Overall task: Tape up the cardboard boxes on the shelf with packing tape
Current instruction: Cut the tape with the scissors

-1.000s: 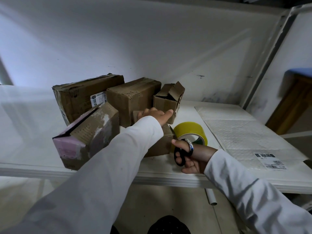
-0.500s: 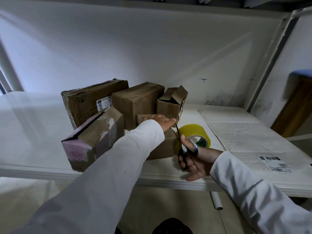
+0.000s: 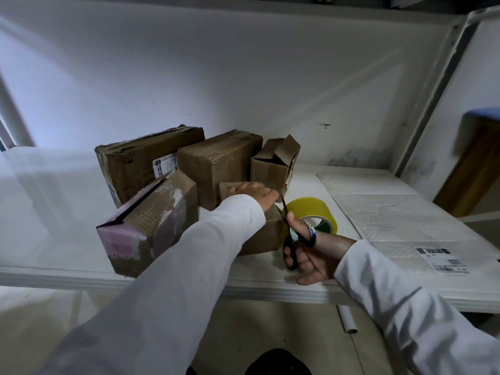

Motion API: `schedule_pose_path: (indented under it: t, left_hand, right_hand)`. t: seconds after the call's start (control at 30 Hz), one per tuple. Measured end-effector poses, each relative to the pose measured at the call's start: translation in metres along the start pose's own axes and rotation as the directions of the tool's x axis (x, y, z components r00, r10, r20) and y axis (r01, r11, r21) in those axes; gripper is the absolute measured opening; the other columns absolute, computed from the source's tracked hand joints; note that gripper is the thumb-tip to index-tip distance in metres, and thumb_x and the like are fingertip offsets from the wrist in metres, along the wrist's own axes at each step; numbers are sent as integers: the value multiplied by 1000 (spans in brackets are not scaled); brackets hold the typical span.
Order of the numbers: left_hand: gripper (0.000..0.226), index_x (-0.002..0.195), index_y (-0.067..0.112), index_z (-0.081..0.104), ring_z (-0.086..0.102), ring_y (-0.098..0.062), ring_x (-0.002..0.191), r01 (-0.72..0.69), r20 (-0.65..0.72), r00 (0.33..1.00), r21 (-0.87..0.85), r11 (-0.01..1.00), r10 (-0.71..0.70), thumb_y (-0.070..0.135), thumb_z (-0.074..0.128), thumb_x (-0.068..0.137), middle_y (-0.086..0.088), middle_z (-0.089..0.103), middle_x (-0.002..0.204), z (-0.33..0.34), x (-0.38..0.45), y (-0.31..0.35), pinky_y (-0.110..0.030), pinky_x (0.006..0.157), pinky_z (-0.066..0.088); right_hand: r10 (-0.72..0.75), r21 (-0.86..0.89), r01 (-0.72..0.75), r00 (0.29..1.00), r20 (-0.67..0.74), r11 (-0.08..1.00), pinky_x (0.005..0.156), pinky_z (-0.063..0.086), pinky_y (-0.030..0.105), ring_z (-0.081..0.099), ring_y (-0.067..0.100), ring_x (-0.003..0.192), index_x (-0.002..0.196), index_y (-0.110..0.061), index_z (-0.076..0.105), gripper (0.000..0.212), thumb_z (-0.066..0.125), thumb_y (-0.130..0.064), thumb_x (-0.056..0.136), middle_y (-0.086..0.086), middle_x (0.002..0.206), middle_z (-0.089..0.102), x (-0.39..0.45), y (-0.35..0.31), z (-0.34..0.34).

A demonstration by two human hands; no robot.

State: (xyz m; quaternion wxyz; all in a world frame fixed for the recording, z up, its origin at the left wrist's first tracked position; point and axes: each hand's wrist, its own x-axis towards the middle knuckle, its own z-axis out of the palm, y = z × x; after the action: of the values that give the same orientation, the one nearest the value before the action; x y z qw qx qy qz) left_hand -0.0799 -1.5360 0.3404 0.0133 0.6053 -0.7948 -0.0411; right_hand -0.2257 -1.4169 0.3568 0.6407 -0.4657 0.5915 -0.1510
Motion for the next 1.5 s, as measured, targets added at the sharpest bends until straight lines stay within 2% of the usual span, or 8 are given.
schedule_pose_path:
  t: [0.4, 0.6, 0.77, 0.9, 1.13, 1.23, 1.3, 1.5]
  left_hand:
    - [41, 138, 35, 37, 18, -23, 143, -3, 0, 1000, -20, 1000, 3, 37, 30, 98, 4, 25, 154, -4, -7, 0, -47, 113, 21]
    - [45, 145, 36, 31, 11, -18, 146, 27, -2, 1000, -126, 992, -28, 39, 24, 101, 7, 18, 158, -8, -15, 1, -46, 117, 10]
    - [46, 145, 37, 31, 11, -18, 146, 33, 7, 999, -156, 987, -32, 41, 24, 100, 7, 18, 158, -10, -17, 0, -45, 117, 10]
    - [48, 145, 37, 31, 11, -17, 146, 34, 15, 999, -152, 988, -32, 43, 25, 98, 8, 18, 158, -11, -19, 1, -43, 117, 9]
    - [48, 145, 37, 31, 11, -18, 145, 29, 26, 999, -166, 986, -25, 46, 27, 98, 7, 17, 158, -17, -26, 1, -43, 117, 9]
    - [64, 146, 36, 29, 10, -21, 145, 23, 49, 999, -131, 991, -17, 65, 38, 89, 6, 16, 158, -19, -30, 4, -46, 115, 9]
    - [74, 146, 35, 28, 10, -24, 145, 30, 76, 997, -93, 995, -23, 71, 42, 84, 4, 15, 158, -20, -29, 6, -48, 115, 10]
    - [81, 152, 23, 9, 5, -30, 147, 124, 251, 957, 89, 988, -143, 63, 42, 90, -4, 4, 160, -26, -21, 33, -52, 117, 13]
  right_hand:
    - [-23, 99, 41, 984, -177, 994, 48, 43, 18, 27, 5, 30, 62, -18, 50, 53, 56, -69, 75, -4, 50, 49, 2, 8, 5]
    - [-31, 100, 33, 999, -21, 994, 65, 55, 31, 39, 6, 38, 72, -16, 52, 63, 41, -78, 62, -3, 54, 50, 5, 10, 4]
    - [-59, 21, 57, 992, 111, 998, 80, 50, 36, 52, 10, 50, 78, -13, 53, 80, 27, -86, 60, 0, 65, 58, 13, 7, -1]
    - [-75, -30, 78, 993, 91, 996, 77, 52, 32, 53, 9, 49, 77, -14, 54, 77, 28, -83, 56, -1, 61, 60, 17, 12, -5]
    - [-192, 240, 183, 981, 18, 953, 73, 57, 37, 46, 10, 46, 76, -15, 50, 77, 34, -86, 51, 1, 63, 55, 12, 12, -27]
    - [-166, 187, 156, 985, 37, 970, 64, 57, 33, 48, 11, 49, 76, -14, 52, 83, 49, -88, 37, 2, 68, 56, -1, 11, -47]
    - [-152, 141, 144, 987, 45, 979, 60, 55, 30, 49, 11, 50, 77, -13, 53, 81, 44, -87, 45, 3, 69, 56, -7, 12, -54]
    - [-147, 105, 143, 989, 25, 984, 59, 54, 28, 51, 11, 49, 79, -12, 52, 76, 34, -82, 54, 3, 68, 56, -8, 14, -55]
